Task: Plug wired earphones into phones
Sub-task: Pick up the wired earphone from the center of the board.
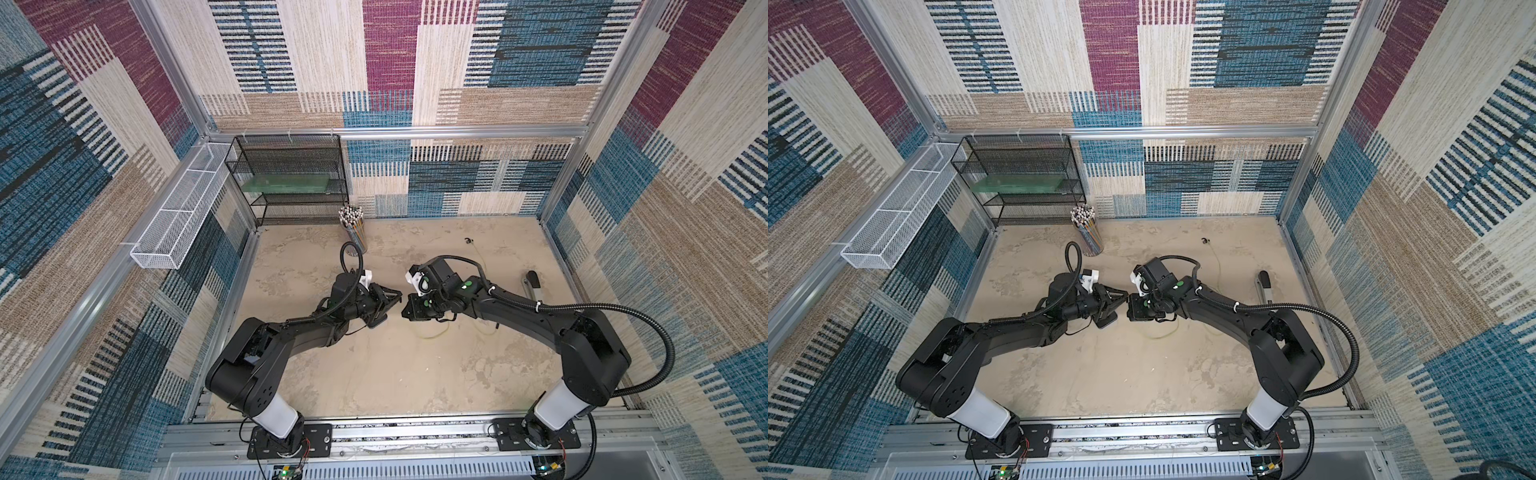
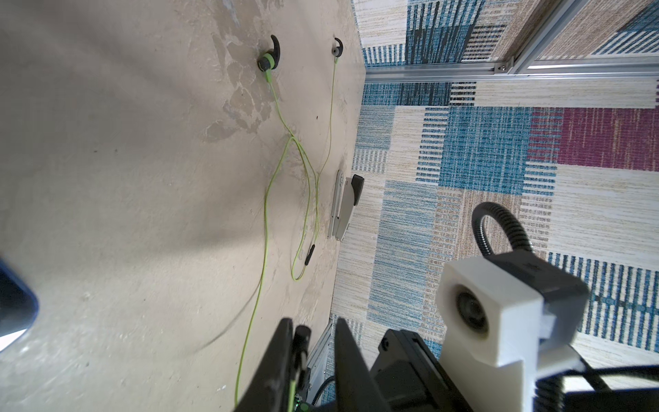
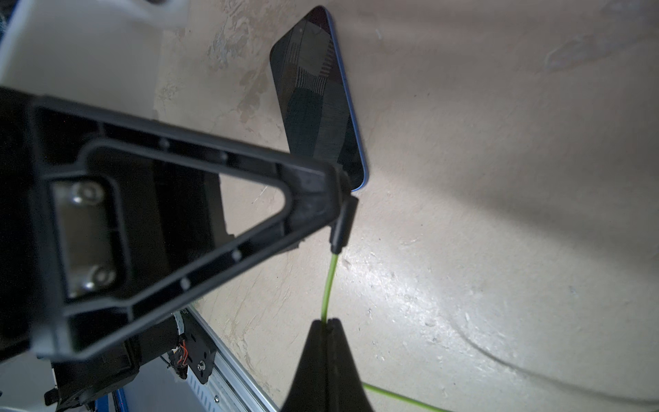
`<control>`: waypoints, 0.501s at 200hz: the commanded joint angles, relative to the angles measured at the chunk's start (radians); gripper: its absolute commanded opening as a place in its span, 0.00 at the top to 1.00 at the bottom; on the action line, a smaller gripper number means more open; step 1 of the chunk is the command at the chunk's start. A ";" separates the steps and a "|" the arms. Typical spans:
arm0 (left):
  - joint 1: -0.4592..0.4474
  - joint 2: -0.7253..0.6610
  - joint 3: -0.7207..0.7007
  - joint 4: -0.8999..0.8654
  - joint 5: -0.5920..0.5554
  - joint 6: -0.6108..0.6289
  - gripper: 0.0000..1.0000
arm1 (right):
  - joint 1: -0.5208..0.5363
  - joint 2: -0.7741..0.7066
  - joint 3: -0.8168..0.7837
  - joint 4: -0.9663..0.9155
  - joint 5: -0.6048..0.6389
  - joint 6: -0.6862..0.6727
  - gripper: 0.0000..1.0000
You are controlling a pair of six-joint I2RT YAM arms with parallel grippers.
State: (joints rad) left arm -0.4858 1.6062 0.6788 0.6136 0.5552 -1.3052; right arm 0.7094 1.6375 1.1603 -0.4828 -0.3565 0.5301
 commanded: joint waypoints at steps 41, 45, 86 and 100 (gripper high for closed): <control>0.000 0.005 0.007 -0.028 0.006 0.032 0.80 | 0.000 -0.009 0.006 0.004 0.012 0.003 1.00; 0.000 0.006 0.007 -0.027 0.006 0.033 0.79 | -0.001 -0.009 0.008 0.002 0.014 0.002 1.00; 0.000 0.014 0.010 -0.032 0.003 0.041 0.80 | -0.002 -0.016 0.002 -0.011 0.026 0.001 1.00; 0.000 0.018 0.009 -0.031 0.002 0.040 0.82 | 0.000 -0.019 0.000 -0.010 0.027 -0.001 1.00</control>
State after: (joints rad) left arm -0.4862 1.6192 0.6823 0.5785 0.5549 -1.3003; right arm 0.7074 1.6287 1.1603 -0.4877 -0.3447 0.5301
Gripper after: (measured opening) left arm 0.191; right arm 0.067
